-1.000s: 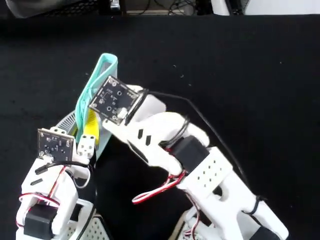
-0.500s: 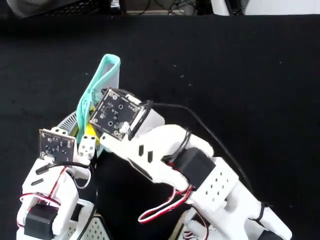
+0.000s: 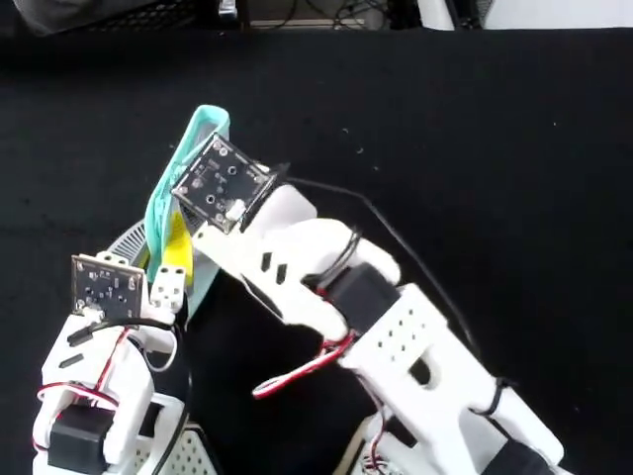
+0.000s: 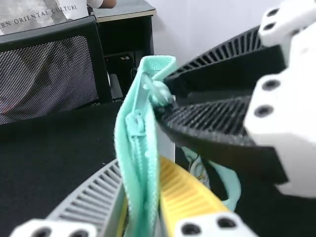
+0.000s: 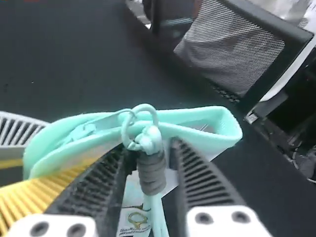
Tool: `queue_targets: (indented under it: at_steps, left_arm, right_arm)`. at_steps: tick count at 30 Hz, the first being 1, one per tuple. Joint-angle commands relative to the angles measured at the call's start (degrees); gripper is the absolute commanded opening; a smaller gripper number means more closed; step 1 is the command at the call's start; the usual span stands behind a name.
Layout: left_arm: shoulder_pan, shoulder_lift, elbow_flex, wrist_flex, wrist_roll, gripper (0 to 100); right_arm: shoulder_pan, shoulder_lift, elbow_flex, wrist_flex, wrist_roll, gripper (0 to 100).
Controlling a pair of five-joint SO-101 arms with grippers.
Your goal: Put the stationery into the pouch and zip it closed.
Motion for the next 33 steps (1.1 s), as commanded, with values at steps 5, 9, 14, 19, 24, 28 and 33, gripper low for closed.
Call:
queue_targets:
  at_steps: [5,9,14,19,24,28,33]
  left_arm:
    - [-0.5,0.4,0.6,0.0,-0.3,3]
    - [-0.5,0.4,0.6,0.0,-0.3,3]
    - [-0.5,0.4,0.6,0.0,-0.3,3]
    - [-0.4,0.4,0.7,0.1,-0.1,3]
    - [-0.5,0.4,0.7,0.3,-0.1,3]
    - [-0.5,0.4,0.7,0.4,-0.2,3]
    - [-0.5,0.4,0.7,0.3,-0.3,3]
  right_arm:
    - [0.8,-9.5,-1.8,0.4,0.1,1.2]
    - [1.4,-9.8,-1.7,1.6,3.7,1.2]
    - [7.4,-9.6,-0.7,-1.1,4.0,1.2]
    - [10.4,-6.7,-1.9,-2.0,5.7,1.2]
    - [10.5,-2.6,-3.8,-2.7,6.9,1.2]
    - [12.8,0.9,-5.7,-4.8,6.9,1.2]
    - [14.2,2.2,-7.4,0.1,5.4,1.5]
